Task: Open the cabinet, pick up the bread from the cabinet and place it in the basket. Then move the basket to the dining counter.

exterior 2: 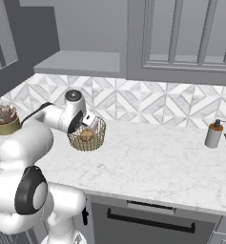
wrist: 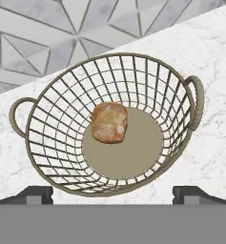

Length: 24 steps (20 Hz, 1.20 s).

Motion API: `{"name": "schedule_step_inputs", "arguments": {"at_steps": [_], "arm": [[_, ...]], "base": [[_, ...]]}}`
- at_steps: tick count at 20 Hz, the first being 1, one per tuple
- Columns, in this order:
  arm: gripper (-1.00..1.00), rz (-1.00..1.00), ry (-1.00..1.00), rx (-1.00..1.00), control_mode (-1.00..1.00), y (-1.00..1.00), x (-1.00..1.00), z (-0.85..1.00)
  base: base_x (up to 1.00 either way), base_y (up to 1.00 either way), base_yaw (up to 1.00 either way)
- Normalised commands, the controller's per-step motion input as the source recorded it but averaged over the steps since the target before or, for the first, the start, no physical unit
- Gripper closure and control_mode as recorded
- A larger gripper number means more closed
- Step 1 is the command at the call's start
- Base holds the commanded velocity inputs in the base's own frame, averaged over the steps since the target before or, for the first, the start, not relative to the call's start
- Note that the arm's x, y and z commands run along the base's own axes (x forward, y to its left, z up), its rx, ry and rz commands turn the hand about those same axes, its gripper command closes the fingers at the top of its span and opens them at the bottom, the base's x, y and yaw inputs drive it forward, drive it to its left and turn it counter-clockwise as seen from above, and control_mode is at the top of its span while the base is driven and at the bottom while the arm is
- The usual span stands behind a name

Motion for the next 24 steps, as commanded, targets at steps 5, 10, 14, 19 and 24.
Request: {"name": "schedule_step_inputs", "arguments": {"at_steps": [5, 10, 14, 19, 24], "arm": [[-1.0, -0.24, 0.06, 0.02, -1.0, -0.23, -0.34, -0.01], [-1.0, -0.21, 0.0, 0.06, -1.0, -0.18, -0.02, -0.1], [-1.0, -0.18, 0.0, 0.07, -1.0, -0.04, 0.09, -0.27], [-1.0, -0.14, 0.01, 0.06, -1.0, 0.0, 0.13, -0.36], [-1.0, -0.09, 0.06, 0.07, -1.0, -0.09, 0.25, -0.32]], "base": [[0.0, 0.0, 0.0], [0.0, 0.0, 0.0], [0.0, 0.0, 0.0], [0.0, 0.0, 0.0], [0.0, 0.0, 0.0]]}}
